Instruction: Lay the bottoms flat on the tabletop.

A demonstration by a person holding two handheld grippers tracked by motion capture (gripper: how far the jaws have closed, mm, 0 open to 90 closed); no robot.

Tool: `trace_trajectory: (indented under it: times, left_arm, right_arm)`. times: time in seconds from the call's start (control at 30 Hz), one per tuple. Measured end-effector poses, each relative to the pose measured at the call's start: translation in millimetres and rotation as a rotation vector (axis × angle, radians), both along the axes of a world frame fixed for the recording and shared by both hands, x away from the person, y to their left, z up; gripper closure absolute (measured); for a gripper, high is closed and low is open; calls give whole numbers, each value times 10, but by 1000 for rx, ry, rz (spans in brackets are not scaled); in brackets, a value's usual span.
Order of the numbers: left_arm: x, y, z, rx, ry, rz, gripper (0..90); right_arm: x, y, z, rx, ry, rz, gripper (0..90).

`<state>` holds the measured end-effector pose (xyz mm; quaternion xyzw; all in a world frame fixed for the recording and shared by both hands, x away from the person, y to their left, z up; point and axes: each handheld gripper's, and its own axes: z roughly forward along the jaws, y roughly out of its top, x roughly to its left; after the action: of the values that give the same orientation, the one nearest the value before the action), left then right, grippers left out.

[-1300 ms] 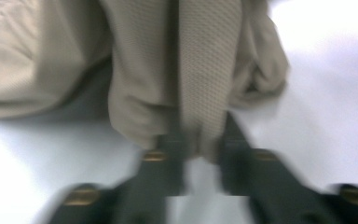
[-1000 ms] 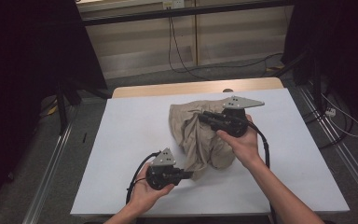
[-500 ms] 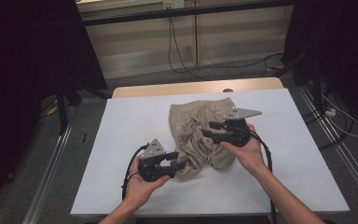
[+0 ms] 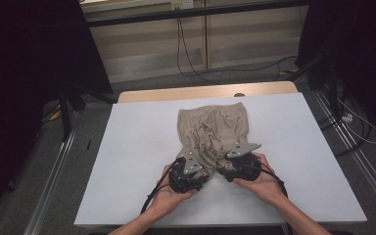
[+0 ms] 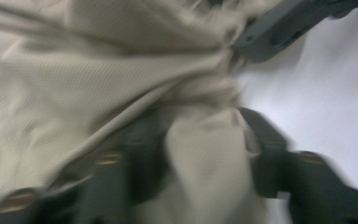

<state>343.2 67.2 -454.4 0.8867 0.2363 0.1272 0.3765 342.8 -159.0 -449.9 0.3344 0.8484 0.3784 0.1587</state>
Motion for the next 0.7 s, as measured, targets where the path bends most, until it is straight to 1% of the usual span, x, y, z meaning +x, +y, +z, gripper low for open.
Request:
trace_trajectory:
  times: [0.03, 0.07, 0.1, 0.13, 0.17, 0.2, 0.23, 0.27, 0.3, 0.4, 0.47, 0.5, 0.53, 0.57, 0.6, 0.63, 0.7]
  left_arm:
    - [15, 18, 14, 6, 7, 0, 722]
    - [59, 73, 43, 14, 22, -7, 797]
    - [59, 73, 43, 14, 22, -7, 810]
    - [68, 97, 50, -7, 26, 10, 810]
    - [89, 138, 74, -12, 33, 7, 819]
    - [102, 189, 106, -35, 48, 15, 821]
    - [107, 224, 131, -50, 46, 17, 823]
    - [111, 271, 163, -70, 40, 23, 823]
    - [116, 322, 195, -91, 46, 28, 823]
    - [136, 470, 275, -129, 34, 65, 823]
    - [182, 586, 331, -150, 30, 92, 823]
    - [220, 663, 347, -165, 36, 118, 822]
    - [220, 663, 347, -165, 36, 118, 823]
    - [245, 696, 340, -166, 45, 124, 823]
    - [260, 721, 325, -165, 48, 142, 822]
    - [273, 731, 320, -161, 47, 142, 823]
    - [290, 725, 306, -157, 51, 150, 822]
  right_arm:
    - [6, 14, -22, -10, 0, -7, 399]
    - [9, 40, -51, -56, -16, -15, 455]
    - [4, 54, -66, -95, -31, -30, 555]
    - [4, 54, -66, -95, -31, -30, 555]
    - [0, 50, -66, -120, -54, -32, 645]
    - [1, 35, -53, -133, -54, -33, 746]
    - [1, 1, -28, -135, -62, -17, 789]
    - [-6, -64, 2, -114, -52, -20, 808]
    - [-6, -64, 2, -114, -52, -20, 808]
    - [-13, -205, 47, -101, -57, -49, 810]
    - [-1, -329, 82, -80, -56, -84, 811]
    - [7, -459, 108, -70, -62, -113, 811]
    - [7, -459, 108, -70, -62, -113, 811]
    - [0, -530, 113, -58, -61, -120, 811]
    - [-18, -606, 113, -47, -58, -138, 812]
    - [-40, -694, 108, -54, -66, -162, 811]
    - [-59, -789, 104, -74, -81, -190, 811]
